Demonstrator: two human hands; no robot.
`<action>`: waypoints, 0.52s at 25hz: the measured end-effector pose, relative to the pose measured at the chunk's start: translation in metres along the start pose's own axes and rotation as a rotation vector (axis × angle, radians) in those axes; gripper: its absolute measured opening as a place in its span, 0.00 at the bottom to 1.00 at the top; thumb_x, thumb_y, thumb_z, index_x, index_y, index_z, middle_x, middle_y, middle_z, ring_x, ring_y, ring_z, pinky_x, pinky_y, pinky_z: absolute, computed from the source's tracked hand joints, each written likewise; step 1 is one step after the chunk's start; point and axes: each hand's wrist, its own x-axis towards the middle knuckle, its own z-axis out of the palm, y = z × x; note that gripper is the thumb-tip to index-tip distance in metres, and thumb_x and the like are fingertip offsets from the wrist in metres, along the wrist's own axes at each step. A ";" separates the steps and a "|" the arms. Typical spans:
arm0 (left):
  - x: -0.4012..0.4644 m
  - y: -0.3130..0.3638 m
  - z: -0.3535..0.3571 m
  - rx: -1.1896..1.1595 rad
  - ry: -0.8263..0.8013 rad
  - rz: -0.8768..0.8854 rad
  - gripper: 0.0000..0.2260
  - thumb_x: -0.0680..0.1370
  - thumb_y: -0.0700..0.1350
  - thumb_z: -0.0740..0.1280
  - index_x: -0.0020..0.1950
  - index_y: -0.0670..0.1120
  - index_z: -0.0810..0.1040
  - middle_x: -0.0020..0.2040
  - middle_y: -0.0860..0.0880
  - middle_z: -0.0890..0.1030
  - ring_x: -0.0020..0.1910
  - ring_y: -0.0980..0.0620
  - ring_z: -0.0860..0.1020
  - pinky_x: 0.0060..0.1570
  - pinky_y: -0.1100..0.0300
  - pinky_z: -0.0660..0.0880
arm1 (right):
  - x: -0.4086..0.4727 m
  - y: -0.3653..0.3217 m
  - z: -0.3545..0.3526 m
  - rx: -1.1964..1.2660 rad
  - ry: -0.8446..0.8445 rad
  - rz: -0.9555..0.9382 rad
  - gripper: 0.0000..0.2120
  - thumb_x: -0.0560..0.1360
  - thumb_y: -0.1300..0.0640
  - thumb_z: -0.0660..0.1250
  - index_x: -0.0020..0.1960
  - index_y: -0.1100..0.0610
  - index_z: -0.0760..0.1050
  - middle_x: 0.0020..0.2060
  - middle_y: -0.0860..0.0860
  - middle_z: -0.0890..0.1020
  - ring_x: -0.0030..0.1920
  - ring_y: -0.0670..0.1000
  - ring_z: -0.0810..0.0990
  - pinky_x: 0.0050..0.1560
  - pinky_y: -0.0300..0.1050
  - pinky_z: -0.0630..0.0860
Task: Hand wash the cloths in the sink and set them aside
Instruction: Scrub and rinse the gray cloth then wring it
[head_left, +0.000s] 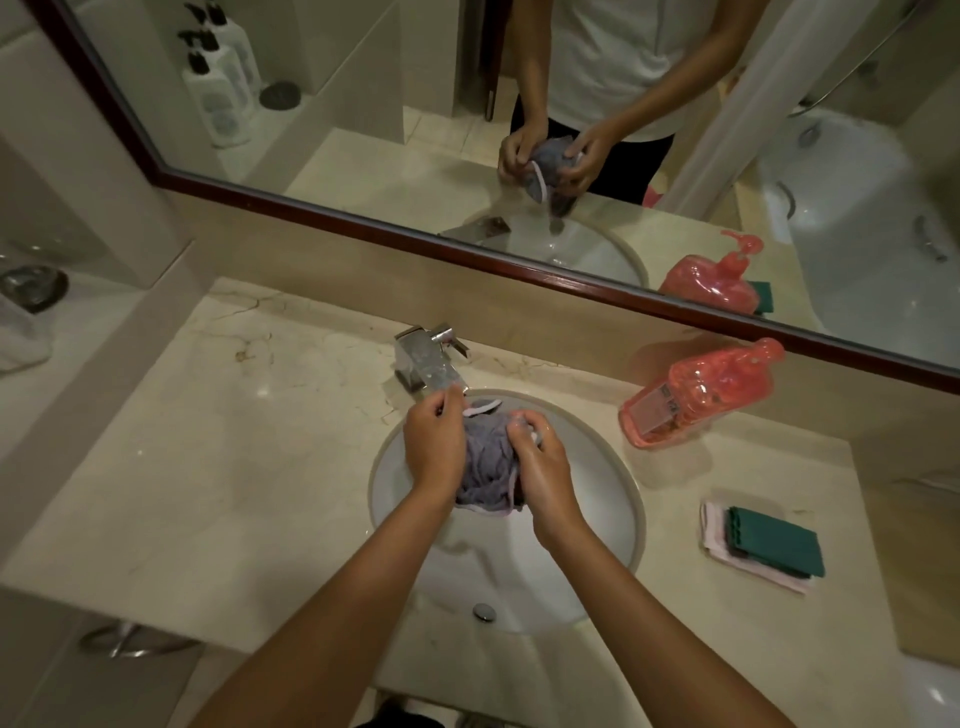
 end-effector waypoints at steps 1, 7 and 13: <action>0.001 0.002 0.000 -0.010 -0.001 0.001 0.22 0.82 0.48 0.65 0.28 0.50 0.65 0.23 0.54 0.67 0.25 0.57 0.63 0.33 0.56 0.61 | -0.003 0.001 0.003 0.005 0.013 0.018 0.06 0.78 0.45 0.65 0.51 0.46 0.76 0.49 0.52 0.84 0.45 0.49 0.85 0.36 0.42 0.78; -0.007 0.006 0.008 -0.099 -0.138 -0.054 0.19 0.83 0.49 0.63 0.33 0.47 0.67 0.29 0.47 0.71 0.31 0.50 0.70 0.34 0.57 0.67 | 0.004 -0.002 0.021 -0.282 0.305 -0.105 0.14 0.79 0.42 0.64 0.41 0.50 0.76 0.36 0.46 0.82 0.39 0.48 0.81 0.38 0.47 0.75; -0.015 0.004 0.012 -0.032 -0.250 -0.074 0.14 0.83 0.48 0.64 0.39 0.47 0.70 0.36 0.49 0.74 0.35 0.54 0.74 0.40 0.58 0.70 | 0.030 0.008 0.013 -0.366 0.406 -0.005 0.19 0.78 0.45 0.65 0.32 0.54 0.74 0.28 0.47 0.77 0.32 0.50 0.76 0.33 0.43 0.69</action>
